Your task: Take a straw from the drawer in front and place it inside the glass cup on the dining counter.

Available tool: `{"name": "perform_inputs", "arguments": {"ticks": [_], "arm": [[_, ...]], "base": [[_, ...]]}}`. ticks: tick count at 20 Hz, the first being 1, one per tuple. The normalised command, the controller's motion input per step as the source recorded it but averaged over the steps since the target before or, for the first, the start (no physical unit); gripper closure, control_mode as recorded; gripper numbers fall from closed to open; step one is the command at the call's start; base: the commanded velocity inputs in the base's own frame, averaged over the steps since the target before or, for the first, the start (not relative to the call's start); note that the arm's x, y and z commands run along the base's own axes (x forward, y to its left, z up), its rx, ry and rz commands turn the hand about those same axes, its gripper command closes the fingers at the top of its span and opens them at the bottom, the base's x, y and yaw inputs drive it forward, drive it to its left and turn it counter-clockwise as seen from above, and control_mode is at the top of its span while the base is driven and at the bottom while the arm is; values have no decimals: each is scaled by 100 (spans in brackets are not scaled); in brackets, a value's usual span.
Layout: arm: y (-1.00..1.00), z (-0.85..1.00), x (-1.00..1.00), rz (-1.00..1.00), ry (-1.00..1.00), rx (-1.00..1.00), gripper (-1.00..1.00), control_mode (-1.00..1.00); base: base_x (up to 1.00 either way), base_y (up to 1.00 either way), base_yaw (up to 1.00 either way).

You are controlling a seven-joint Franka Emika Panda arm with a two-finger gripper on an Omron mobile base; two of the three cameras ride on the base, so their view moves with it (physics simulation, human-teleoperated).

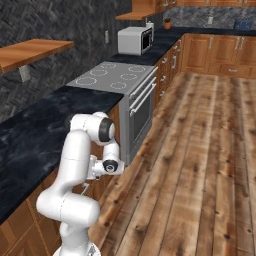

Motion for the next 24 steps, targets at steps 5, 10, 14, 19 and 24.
{"name": "perform_inputs", "arguments": {"ticks": [5, 10, 14, 19, 24], "arm": [[8, -27, 26, 0, -2, 0, -100, -100], [8, -20, 30, 0, 0, 0, -100, -100], [7, -21, 36, 0, 0, 0, -100, -100], [9, -29, 39, 0, 0, 0, -100, -100], [11, -30, 33, 0, 0, 0, -100, -100]], "base": [[0, 0, 0], [0, 0, 0], [0, 0, 0], [0, 0, 0], [0, 0, 0]]}}
